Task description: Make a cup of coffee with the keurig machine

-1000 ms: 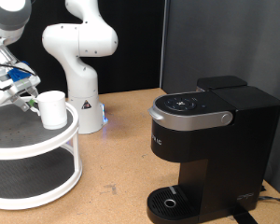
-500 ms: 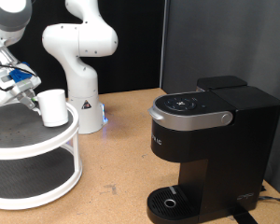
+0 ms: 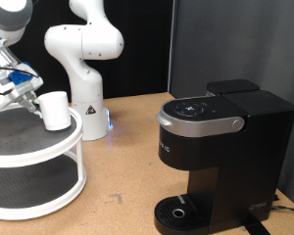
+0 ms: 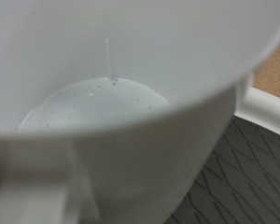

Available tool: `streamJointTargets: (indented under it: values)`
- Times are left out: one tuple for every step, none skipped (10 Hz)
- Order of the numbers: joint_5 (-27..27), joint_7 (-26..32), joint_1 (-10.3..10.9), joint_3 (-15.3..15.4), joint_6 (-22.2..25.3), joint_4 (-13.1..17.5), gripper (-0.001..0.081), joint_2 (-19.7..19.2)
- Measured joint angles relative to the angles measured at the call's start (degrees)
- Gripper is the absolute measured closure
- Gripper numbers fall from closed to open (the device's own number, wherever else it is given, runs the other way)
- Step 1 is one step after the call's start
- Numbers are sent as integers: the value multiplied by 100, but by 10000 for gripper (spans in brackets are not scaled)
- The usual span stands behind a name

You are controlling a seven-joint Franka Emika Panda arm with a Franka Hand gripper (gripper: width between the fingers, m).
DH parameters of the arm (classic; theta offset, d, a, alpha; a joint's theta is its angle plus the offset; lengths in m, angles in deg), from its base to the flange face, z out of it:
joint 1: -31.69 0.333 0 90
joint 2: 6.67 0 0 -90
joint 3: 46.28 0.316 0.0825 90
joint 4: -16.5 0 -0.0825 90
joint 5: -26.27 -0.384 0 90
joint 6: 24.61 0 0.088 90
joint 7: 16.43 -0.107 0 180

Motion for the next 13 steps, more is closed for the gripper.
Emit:
streamJointTargets:
  values:
    - [116, -354, -137, 130, 259, 67, 734, 61]
    - [201, -683, -246, 255, 527, 148, 734, 152]
    - [282, -998, -326, 393, 734, 224, 734, 265]
    - [320, -1264, -375, 539, 818, 271, 734, 389]
    - [320, -1492, -392, 677, 824, 301, 734, 510]
    - [321, -1652, -392, 807, 823, 330, 734, 613]
    - [334, -1737, -394, 903, 823, 344, 734, 675]
    - [329, -1737, -393, 894, 825, 343, 734, 666]
    - [231, -1766, -375, 894, 853, 343, 734, 645]
    - [26, -1882, -306, 923, 804, 336, 734, 613]
    - [-214, -2034, -185, 1018, 610, 324, 734, 550]
    - [-379, -2198, -38, 1158, 386, 323, 734, 447]
    - [-524, -2336, 111, 1297, 176, 329, 734, 327]
